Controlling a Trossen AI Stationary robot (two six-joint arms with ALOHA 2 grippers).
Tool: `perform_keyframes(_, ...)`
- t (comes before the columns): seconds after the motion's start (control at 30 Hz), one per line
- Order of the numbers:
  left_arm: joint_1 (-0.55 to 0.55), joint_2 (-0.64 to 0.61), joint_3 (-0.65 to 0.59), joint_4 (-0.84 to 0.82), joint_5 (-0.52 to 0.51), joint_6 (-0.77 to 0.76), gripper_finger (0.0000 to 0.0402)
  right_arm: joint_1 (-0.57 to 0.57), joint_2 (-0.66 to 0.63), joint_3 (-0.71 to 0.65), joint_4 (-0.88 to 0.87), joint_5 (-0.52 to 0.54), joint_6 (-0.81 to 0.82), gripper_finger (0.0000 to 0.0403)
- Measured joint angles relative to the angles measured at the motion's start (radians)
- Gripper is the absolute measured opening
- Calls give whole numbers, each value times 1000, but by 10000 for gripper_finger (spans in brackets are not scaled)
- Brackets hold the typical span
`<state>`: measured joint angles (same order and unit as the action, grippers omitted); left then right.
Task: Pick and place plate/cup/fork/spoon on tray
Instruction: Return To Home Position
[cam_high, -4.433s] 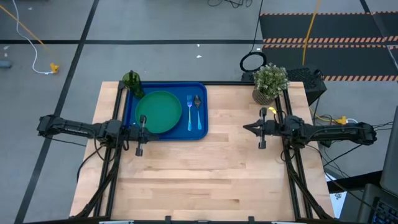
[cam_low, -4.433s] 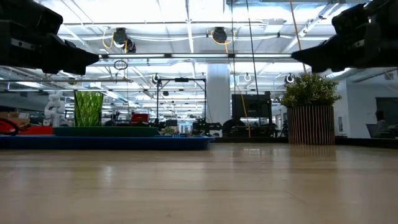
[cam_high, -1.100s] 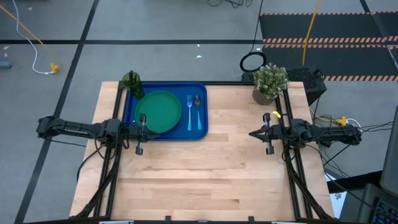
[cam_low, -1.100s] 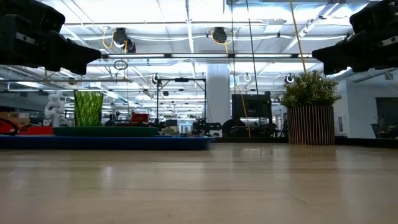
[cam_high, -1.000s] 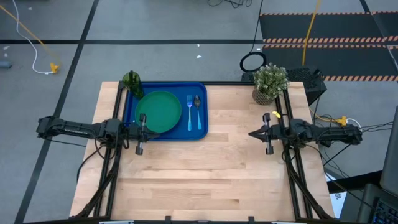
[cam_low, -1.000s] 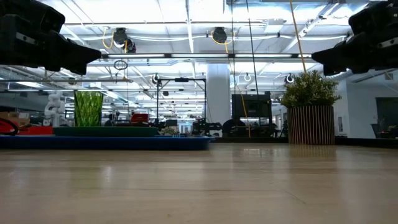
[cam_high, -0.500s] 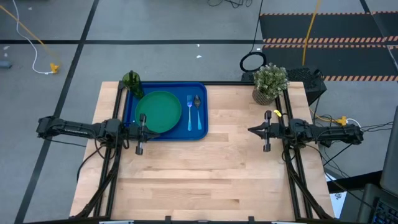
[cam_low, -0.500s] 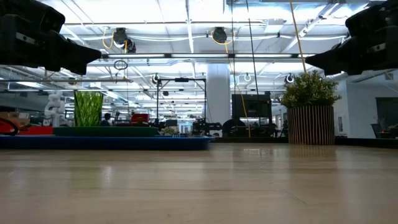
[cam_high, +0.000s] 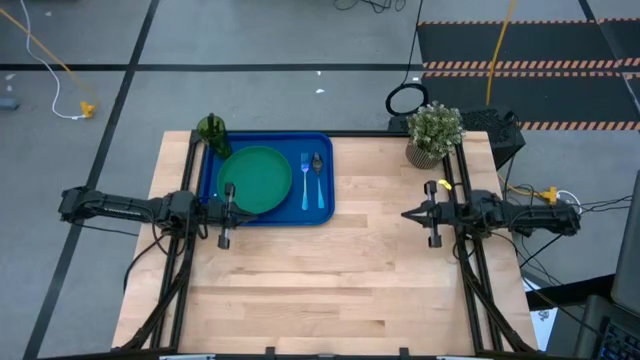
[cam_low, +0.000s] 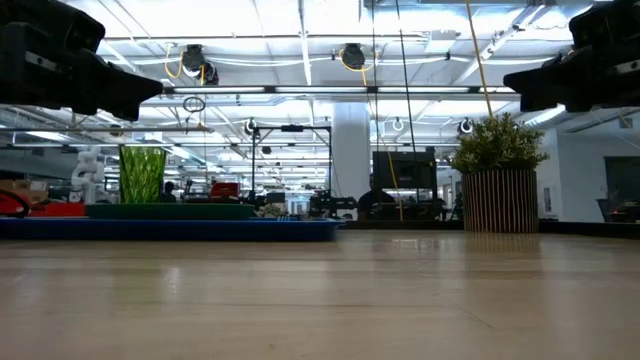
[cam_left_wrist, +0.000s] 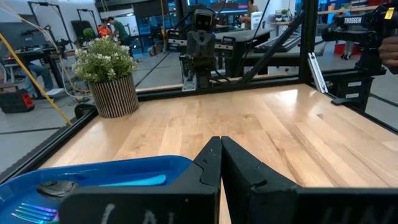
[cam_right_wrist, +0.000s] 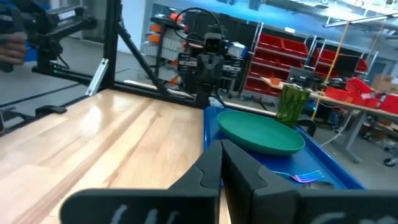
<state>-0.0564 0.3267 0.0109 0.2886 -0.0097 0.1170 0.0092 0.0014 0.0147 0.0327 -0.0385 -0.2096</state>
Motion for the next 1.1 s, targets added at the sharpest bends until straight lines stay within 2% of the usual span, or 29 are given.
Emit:
perform_keyframes(0.23,0,0,0,1,0,-23,5,-51,0,0,5,-56,20,0)
perform_keyframes(0.43,0,0,0,0,1,-24,5,-74,0,0,5,-62,52,0)
perform_keyframes(0.6,0,0,0,0,1,-22,5,-78,3,0,-3,13,71,0)
perform_keyframes(1.1,0,-1,0,-8,2,-23,5,-78,3,0,-1,14,93,0)
